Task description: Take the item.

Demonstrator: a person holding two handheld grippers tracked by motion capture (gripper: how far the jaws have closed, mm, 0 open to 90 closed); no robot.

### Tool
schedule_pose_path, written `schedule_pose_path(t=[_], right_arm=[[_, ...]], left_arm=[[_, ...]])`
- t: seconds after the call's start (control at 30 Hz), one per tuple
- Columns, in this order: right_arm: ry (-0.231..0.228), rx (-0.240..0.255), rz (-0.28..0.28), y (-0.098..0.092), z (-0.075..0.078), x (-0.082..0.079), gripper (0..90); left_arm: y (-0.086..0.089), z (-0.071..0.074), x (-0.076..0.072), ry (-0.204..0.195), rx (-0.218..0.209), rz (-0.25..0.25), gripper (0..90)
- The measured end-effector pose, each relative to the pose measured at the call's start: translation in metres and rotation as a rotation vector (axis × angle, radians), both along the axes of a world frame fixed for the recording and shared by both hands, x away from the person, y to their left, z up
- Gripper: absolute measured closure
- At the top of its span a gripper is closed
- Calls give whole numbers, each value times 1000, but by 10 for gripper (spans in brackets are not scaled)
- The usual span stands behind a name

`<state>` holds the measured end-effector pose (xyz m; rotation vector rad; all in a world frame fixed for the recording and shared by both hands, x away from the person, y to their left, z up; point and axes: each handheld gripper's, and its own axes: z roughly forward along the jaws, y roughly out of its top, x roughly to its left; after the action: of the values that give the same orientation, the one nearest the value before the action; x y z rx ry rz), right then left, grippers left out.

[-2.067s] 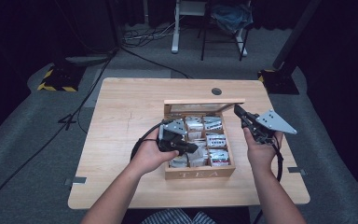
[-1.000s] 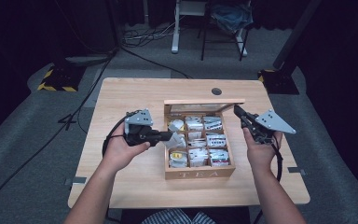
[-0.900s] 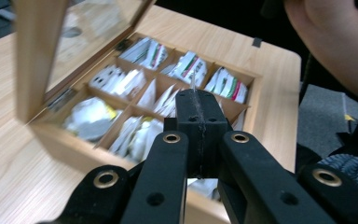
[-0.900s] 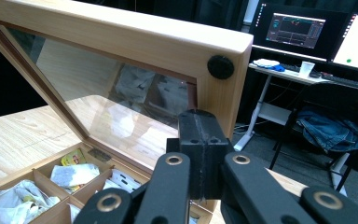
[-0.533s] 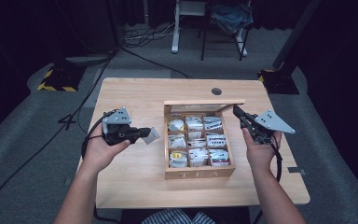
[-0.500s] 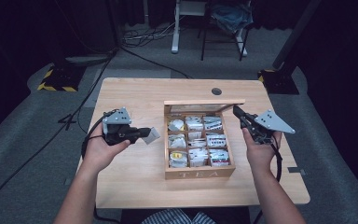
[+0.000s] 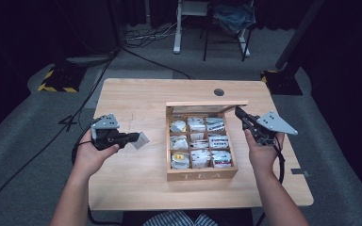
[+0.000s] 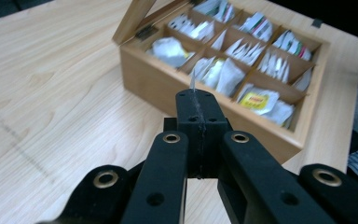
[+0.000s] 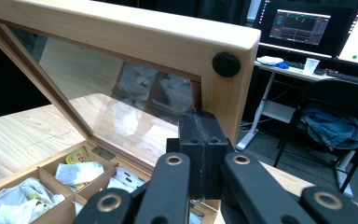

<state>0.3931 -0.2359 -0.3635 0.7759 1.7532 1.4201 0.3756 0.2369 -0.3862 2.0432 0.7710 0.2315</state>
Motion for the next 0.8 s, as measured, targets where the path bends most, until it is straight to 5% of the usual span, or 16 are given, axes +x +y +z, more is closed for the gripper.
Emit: schedule_pose_path(t=[0.2,0.37,0.8], right_arm=[[1,1,0,0,0,0,900],[3,1,0,0,0,-1,900],[5,-2,3,0,-1,-1,900]], left_arm=[[10,-16,-3,27,10,17,900],[16,-22,-13,8,35,23,900],[18,-48,-14,73,-6,27,900]])
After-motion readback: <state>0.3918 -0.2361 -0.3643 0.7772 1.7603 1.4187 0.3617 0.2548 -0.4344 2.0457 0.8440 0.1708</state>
